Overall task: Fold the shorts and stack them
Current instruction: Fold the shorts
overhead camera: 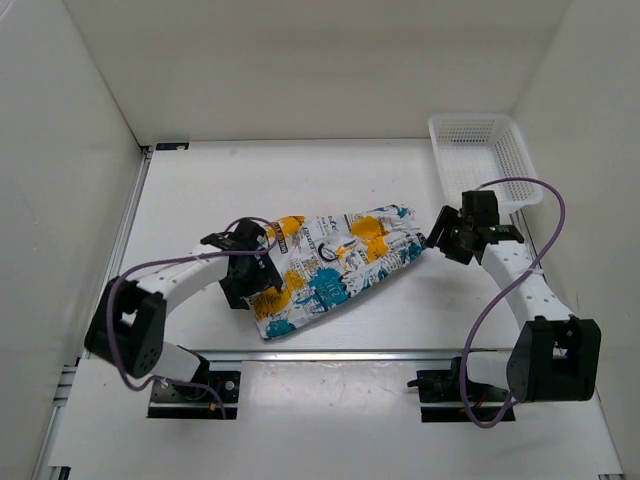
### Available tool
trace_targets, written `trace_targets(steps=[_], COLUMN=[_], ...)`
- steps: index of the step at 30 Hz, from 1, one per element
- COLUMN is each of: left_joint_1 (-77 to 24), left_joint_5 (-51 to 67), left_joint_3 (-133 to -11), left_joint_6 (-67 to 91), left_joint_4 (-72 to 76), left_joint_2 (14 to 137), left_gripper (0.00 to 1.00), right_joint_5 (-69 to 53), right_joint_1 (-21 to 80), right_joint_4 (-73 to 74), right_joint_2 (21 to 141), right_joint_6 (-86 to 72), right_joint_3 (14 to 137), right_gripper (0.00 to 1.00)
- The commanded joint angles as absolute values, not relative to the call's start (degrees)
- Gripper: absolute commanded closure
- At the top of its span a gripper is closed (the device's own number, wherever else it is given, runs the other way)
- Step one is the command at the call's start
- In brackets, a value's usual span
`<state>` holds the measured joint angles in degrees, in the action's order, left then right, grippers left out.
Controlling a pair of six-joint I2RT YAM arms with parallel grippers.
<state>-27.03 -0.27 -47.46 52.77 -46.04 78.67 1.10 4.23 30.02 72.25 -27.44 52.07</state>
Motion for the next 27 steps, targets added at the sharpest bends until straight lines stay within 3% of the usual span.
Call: trace_targets(steps=[1,6,8,9,10,11,17,19,27], left_joint_1=[-26.72,-27.25,-27.25,-27.25,-25.59,-24.45,-12.33,-10.38,-7.92], left_joint_5=[3.33,5.71,5.71,5.19,5.19,5.19,1.76,1.24,-1.05], left_joint_3=[-48.52,-49.04,-49.04,-49.65,-49.66,-49.66,-53.42,-56.32,-71.61], left_joint_6=[51.07,51.67,51.68,50.9,50.02,47.83,41.06,39.64,34.55], left_joint_4=[-40.79,-37.8,-37.79,-37.79,-37.79,-37.79,-40.86,-41.92,-45.0], left_joint_2=[84.1,89.91,91.49,92.02,92.8,92.81,88.07,88.07,99.04], left_gripper=[0.02,0.16,0.35,0.49,0.66,0.89,0.9,0.9,0.9], right_joint_5=[0.53,-0.61,-0.62,-0.62,-0.62,-1.31,-7.99,-10.97,-12.22], right_joint_1=[4.13,4.13,4.13,4.13,4.13,4.13,4.13,4.13,12.29], right_joint_4=[29.71,30.94,30.94,30.94,30.94,30.94,29.89,29.1,25.58], right_joint_2=[69.52,68.39,68.38,68.38,68.38,68.38,70.48,73.72,88.22], right_joint_6=[-26.37,-25.75,-25.75,-25.75,-25.75,-25.75,-25.22,-23.65,-22.41], right_joint_3=[51.33,51.33,51.33,51.33,51.33,51.33,51.33,51.94,58.44], right_gripper=[0.32,0.31,0.28,0.24,0.21,0.2,0.23,0.18,0.13])
